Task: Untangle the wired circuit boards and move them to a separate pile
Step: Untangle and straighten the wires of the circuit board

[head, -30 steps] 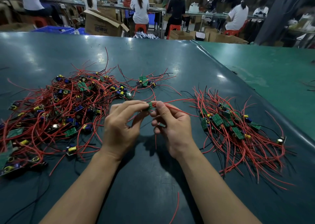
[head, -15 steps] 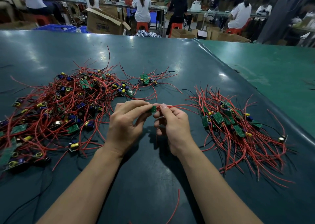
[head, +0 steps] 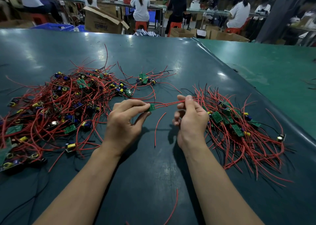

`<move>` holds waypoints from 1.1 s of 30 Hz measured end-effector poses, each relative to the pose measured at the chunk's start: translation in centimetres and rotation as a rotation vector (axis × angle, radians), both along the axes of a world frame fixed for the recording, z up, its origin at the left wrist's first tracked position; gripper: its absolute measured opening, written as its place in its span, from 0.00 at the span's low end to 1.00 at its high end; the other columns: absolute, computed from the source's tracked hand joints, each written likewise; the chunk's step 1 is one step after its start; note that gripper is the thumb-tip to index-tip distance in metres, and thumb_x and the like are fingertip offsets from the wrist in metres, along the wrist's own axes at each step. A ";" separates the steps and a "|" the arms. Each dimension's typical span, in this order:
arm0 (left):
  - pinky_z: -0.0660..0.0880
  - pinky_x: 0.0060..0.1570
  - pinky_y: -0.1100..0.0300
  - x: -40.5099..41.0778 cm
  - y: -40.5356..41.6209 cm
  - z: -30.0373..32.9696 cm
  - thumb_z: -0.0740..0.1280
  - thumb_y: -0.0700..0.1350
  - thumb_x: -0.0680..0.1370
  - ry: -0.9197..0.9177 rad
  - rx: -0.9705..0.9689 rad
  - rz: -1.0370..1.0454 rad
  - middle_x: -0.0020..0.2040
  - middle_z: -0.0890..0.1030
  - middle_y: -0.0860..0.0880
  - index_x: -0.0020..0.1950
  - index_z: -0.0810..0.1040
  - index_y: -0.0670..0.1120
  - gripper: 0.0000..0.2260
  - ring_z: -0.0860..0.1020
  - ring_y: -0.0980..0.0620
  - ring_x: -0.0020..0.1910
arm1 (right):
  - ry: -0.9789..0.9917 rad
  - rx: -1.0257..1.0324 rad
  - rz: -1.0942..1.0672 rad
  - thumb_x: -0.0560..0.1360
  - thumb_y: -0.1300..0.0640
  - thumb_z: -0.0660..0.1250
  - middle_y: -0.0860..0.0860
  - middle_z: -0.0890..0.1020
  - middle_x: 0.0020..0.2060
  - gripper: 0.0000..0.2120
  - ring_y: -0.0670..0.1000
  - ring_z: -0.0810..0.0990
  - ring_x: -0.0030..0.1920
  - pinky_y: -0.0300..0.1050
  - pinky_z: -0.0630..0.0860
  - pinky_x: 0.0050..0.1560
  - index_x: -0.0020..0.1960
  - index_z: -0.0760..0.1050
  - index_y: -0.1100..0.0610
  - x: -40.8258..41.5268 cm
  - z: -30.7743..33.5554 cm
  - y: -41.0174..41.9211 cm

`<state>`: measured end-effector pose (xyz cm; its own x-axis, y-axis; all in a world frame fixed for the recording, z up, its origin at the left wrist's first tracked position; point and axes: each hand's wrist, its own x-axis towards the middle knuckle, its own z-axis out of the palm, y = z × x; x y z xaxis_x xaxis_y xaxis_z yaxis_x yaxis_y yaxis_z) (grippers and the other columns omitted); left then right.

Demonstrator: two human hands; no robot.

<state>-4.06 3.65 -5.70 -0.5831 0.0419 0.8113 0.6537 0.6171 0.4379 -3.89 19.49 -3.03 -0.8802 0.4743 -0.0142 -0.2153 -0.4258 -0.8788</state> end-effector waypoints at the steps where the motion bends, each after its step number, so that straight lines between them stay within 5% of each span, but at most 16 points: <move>1: 0.76 0.48 0.44 -0.1 -0.1 0.0 0.76 0.38 0.72 -0.003 0.003 0.007 0.47 0.84 0.46 0.48 0.86 0.41 0.06 0.82 0.47 0.46 | 0.006 -0.008 -0.062 0.83 0.57 0.60 0.45 0.73 0.25 0.15 0.44 0.66 0.20 0.34 0.61 0.20 0.41 0.80 0.59 -0.1 0.0 0.2; 7: 0.76 0.48 0.42 0.0 -0.1 0.1 0.74 0.38 0.73 -0.003 -0.031 0.029 0.48 0.84 0.46 0.49 0.85 0.41 0.06 0.82 0.47 0.47 | 0.084 0.110 -0.287 0.83 0.52 0.58 0.45 0.74 0.25 0.17 0.47 0.65 0.19 0.40 0.63 0.23 0.39 0.77 0.56 -0.1 -0.1 0.9; 12: 0.77 0.49 0.46 0.3 -0.5 0.7 0.72 0.37 0.76 0.130 0.120 0.079 0.51 0.79 0.48 0.54 0.80 0.37 0.08 0.78 0.53 0.47 | -0.054 -0.074 0.285 0.69 0.34 0.62 0.50 0.81 0.29 0.26 0.47 0.75 0.22 0.36 0.69 0.20 0.53 0.71 0.56 0.3 0.1 -0.1; 14: 0.78 0.49 0.43 0.6 -0.3 0.7 0.72 0.37 0.76 0.141 0.113 0.075 0.52 0.79 0.51 0.56 0.80 0.39 0.09 0.79 0.52 0.47 | -0.099 0.007 0.541 0.65 0.34 0.66 0.50 0.81 0.31 0.29 0.47 0.77 0.24 0.36 0.70 0.21 0.53 0.73 0.57 0.6 -0.2 -1.1; 17: 0.78 0.47 0.45 0.9 -0.3 0.6 0.73 0.37 0.75 0.108 0.058 0.003 0.51 0.81 0.50 0.55 0.80 0.40 0.10 0.81 0.47 0.44 | -0.035 0.173 0.736 0.68 0.39 0.69 0.50 0.79 0.29 0.19 0.48 0.77 0.24 0.37 0.71 0.20 0.44 0.78 0.55 1.3 -0.6 -2.1; 23: 0.77 0.49 0.50 0.8 0.0 0.8 0.72 0.37 0.74 0.003 0.008 -0.051 0.50 0.83 0.50 0.56 0.82 0.40 0.11 0.81 0.47 0.45 | 0.173 0.513 0.484 0.79 0.58 0.66 0.50 0.77 0.28 0.10 0.46 0.71 0.22 0.37 0.69 0.22 0.40 0.78 0.56 1.2 -1.1 -1.9; 27: 0.72 0.44 0.51 0.5 -0.8 0.9 0.70 0.42 0.76 0.065 -0.051 0.032 0.42 0.85 0.49 0.52 0.85 0.42 0.07 0.78 0.46 0.37 | 0.188 0.647 0.253 0.77 0.52 0.68 0.52 0.79 0.29 0.11 0.51 0.73 0.24 0.43 0.71 0.23 0.38 0.77 0.54 1.2 -0.9 -1.5; 30: 0.69 0.46 0.51 0.3 -1.1 0.8 0.71 0.42 0.77 0.080 -0.037 0.142 0.40 0.84 0.49 0.50 0.85 0.43 0.06 0.78 0.45 0.38 | 0.222 0.735 -0.001 0.75 0.45 0.66 0.55 0.78 0.30 0.13 0.59 0.75 0.27 0.58 0.75 0.28 0.37 0.74 0.53 1.1 -0.8 -1.1; 33: 0.73 0.46 0.50 0.2 -1.0 0.6 0.71 0.42 0.77 0.058 0.043 0.220 0.42 0.85 0.46 0.50 0.85 0.41 0.06 0.79 0.43 0.39 | 0.320 0.794 -0.225 0.76 0.44 0.64 0.53 0.80 0.32 0.11 0.58 0.79 0.29 0.60 0.77 0.32 0.42 0.75 0.50 1.2 -0.6 -0.7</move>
<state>-3.89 2.61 -5.09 -0.5264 -0.1162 0.8423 0.5304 0.7294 0.4321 -2.69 18.80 -3.67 -0.6701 0.4017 0.6242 -0.5067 0.3669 -0.7801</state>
